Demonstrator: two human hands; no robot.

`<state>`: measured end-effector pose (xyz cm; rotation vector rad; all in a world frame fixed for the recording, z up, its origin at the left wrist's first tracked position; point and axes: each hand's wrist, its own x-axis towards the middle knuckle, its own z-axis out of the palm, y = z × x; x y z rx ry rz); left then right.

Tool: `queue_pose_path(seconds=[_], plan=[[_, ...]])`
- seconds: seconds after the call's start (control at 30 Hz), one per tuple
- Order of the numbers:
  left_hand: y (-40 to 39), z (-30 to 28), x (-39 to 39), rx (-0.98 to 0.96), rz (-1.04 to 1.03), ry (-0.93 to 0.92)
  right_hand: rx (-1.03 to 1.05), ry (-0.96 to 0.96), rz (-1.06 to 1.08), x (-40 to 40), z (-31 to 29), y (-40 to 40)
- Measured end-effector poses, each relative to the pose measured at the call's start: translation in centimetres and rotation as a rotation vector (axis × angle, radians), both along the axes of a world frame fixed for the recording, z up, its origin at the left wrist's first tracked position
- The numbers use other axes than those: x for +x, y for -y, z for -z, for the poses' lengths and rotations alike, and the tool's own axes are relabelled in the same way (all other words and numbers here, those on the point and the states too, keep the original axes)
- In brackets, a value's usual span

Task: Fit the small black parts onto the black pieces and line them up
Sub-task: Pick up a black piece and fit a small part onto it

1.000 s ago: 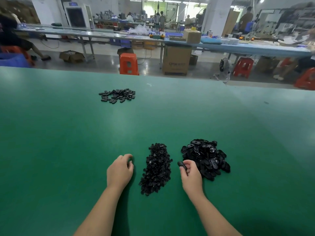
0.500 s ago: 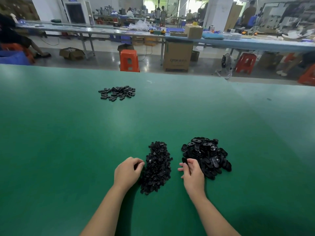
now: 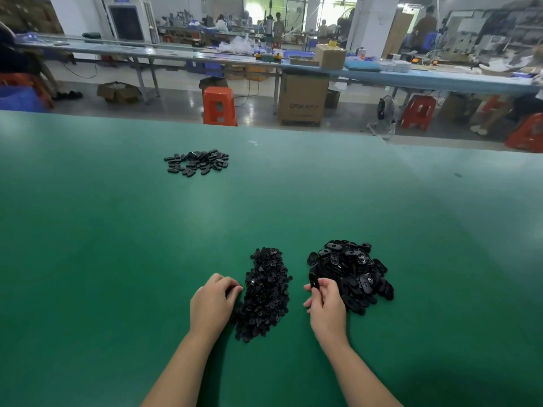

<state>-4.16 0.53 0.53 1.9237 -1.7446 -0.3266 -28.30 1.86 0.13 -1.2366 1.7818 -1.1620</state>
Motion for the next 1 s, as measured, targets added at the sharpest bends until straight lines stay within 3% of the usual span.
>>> queue_pose_path(seconds=[0.63,0.83,1.0], plan=[[-0.7,0.3,-0.1,-0.096,0.010,-0.076,0.001,0.198,-0.016,-0.3,-1.8,-1.3],[-1.2,0.2,-0.1,-0.158,-0.038,-0.162,-0.021,0.193,-0.009,-0.1,-1.8,-1.4],[-1.1,0.3,-0.1,-0.183,-0.030,-0.120,-0.031,0.092,-0.036,-0.2,-1.1,-1.3]])
